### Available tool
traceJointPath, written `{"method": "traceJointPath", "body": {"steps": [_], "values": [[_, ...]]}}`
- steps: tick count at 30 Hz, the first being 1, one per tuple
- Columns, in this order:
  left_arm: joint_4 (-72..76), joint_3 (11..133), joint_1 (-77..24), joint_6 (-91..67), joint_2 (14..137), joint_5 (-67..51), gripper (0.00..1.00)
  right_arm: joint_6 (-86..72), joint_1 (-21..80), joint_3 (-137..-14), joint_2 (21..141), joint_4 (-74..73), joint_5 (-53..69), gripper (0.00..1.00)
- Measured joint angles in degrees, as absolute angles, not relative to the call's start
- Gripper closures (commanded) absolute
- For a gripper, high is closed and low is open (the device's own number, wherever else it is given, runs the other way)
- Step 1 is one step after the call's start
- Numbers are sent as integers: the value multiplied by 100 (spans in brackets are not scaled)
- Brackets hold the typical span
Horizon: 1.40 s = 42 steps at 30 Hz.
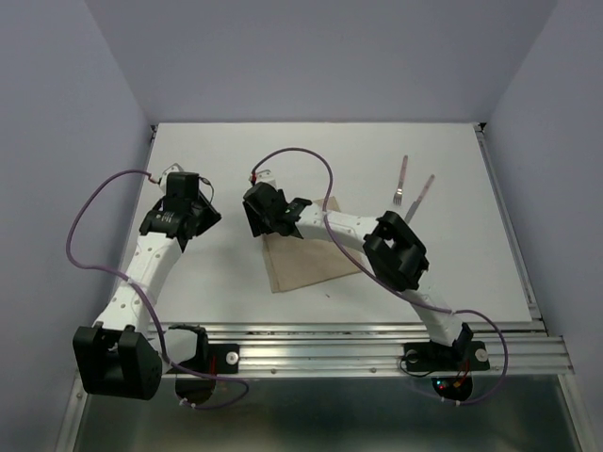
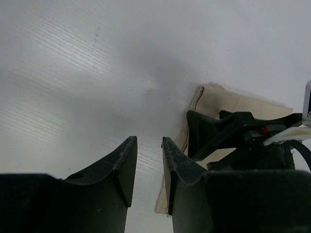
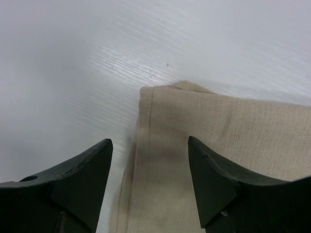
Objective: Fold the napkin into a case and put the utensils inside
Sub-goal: Pick up the lower triangle-folded napkin from the center of the board.
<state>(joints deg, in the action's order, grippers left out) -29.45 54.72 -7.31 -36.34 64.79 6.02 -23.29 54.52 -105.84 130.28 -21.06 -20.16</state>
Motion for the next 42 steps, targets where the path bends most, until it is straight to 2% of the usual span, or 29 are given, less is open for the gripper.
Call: {"method": "traceJointPath", "body": {"steps": [5, 10, 13, 15, 16, 20, 22, 23, 24, 25, 26, 27, 33, 42], "values": [[-2945, 5347, -731, -3636, 6477, 521, 62, -2174, 5452, -10965, 13515, -2176, -2451, 27], [-2943, 5284, -731, -3636, 6477, 471, 62, -2067, 5450, -11083, 13701, -2150, -2689, 27], [-2915, 5262, -731, -3638, 6477, 451, 62, -2029, 5450, -11144, 13753, -2141, -2744, 40], [-2888, 5203, -731, -3640, 6475, 445, 63, -2034, 5454, -11170, 13784, -2099, -2742, 59], [-2888, 5162, -731, -3640, 6475, 432, 63, -2058, 5465, -11170, 13797, -2071, -2746, 75], [-2888, 5096, -729, -3642, 6475, 408, 62, -2080, 5485, -11059, 13791, -1848, -2749, 99], [-2838, 5061, -729, -3645, 6466, 375, 59, -2080, 5483, -10962, 13749, -1719, -2685, 99], [-2801, 5026, -729, -3647, 6460, 340, 51, -2078, 5483, -10881, 13719, -1632, -2615, 99], [-2799, 4995, -729, -3645, 6447, 338, 51, -2075, 5483, -10783, 13659, -1531, -2536, 99], [-2777, 4939, -729, -3647, 6431, 307, 46, -2071, 5474, -10661, 13596, -1437, -2414, 99], [-2775, 4897, -729, -3662, 6420, 285, 34, -2071, 5452, -10405, 13465, -1282, -2259, 99], [-2755, 4858, -729, -3669, 6420, 248, 27, -2075, 5433, -10149, 13310, -1153, -2043, 99], [-2331, 4556, -727, -3671, 6462, -397, 2, -2152, 5317, -9091, 12606, -827, -731, 99], [-1350, 3981, -727, -3916, 6904, -1472, 1, -2346, 5218, -8335, 12162, -489, 558, 99]]}}
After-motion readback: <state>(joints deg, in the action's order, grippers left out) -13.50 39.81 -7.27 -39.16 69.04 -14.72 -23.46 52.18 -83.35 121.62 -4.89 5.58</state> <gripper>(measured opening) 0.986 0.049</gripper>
